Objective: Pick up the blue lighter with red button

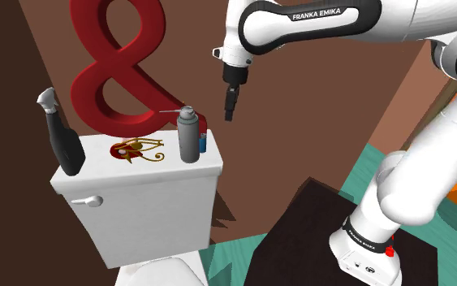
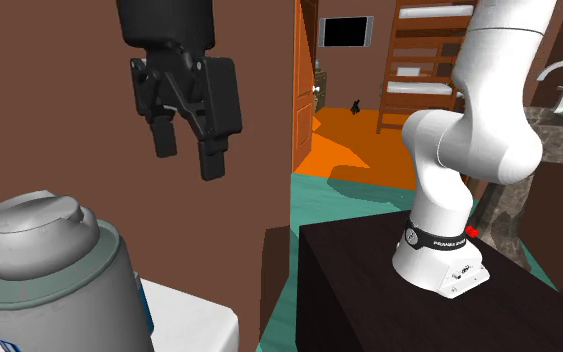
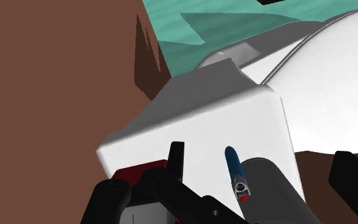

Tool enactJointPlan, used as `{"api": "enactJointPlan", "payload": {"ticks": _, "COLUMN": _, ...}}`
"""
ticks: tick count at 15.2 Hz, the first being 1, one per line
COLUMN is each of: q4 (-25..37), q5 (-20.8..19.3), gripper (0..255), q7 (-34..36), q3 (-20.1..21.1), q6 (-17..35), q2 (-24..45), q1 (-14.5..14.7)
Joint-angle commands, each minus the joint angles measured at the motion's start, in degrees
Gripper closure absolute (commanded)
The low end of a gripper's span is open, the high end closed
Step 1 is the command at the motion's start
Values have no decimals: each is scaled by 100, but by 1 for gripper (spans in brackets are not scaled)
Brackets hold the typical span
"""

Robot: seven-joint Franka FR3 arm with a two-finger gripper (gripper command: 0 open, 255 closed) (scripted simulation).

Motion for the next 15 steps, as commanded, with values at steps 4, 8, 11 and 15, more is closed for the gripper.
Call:
{"api": "enactJointPlan", "payload": {"ticks": 4, "q4": 862, "q5": -79, "gripper": 0, "q7": -310, "q3": 165, "q6": 69, "q2": 1038, "q1": 163}}
{"api": "enactJointPlan", "payload": {"ticks": 8, "q4": 1303, "q5": -151, "gripper": 0, "q7": -439, "q3": 257, "q6": 123, "q2": 1592, "q1": 262}}
{"api": "enactJointPlan", "payload": {"ticks": 11, "q4": 1106, "q5": -155, "gripper": 0, "q7": -442, "q3": 256, "q6": 347, "q2": 1618, "q1": 262}}
{"api": "enactJointPlan", "payload": {"ticks": 15, "q4": 886, "q5": -162, "gripper": 0, "q7": -444, "q3": 255, "q6": 610, "q2": 1663, "q1": 263}}
